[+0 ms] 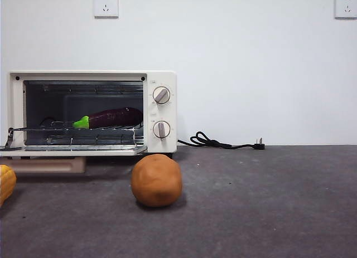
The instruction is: Take the eggplant from the table,put the eggplant in the oven
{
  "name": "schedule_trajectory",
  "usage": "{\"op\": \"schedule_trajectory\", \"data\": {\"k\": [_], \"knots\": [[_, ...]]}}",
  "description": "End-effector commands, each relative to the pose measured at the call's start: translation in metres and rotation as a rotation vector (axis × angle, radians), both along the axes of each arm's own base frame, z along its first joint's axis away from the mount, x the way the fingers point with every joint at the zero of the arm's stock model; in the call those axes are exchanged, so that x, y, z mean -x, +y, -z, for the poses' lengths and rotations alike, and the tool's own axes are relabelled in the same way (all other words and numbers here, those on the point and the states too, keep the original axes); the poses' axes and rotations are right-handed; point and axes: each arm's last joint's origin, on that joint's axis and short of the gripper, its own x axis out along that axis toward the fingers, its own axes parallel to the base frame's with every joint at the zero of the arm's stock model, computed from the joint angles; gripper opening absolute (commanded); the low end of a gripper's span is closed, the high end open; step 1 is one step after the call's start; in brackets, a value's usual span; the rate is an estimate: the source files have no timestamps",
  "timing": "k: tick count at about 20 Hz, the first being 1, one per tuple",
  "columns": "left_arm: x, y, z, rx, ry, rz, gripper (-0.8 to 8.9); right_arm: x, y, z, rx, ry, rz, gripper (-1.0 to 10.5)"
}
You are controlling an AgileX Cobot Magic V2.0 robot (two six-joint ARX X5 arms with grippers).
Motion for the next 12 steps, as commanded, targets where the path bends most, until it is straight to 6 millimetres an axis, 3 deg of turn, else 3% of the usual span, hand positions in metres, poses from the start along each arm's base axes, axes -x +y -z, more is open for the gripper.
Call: {"op": "schedule_trajectory", "data": {"k": [1, 12], "knots": [[-0.002, -0.003, 0.002, 0.109, -0.024, 0.022, -0.08, -0.001, 0.000, 0.003, 0.017, 0.026, 0.008, -0.1], [-0.013, -0.005, -0.009, 0.284, -0.138, 0.072, -0.08, -0.001, 0.000, 0.003, 0.024, 0.019, 0.020, -0.1]]}}
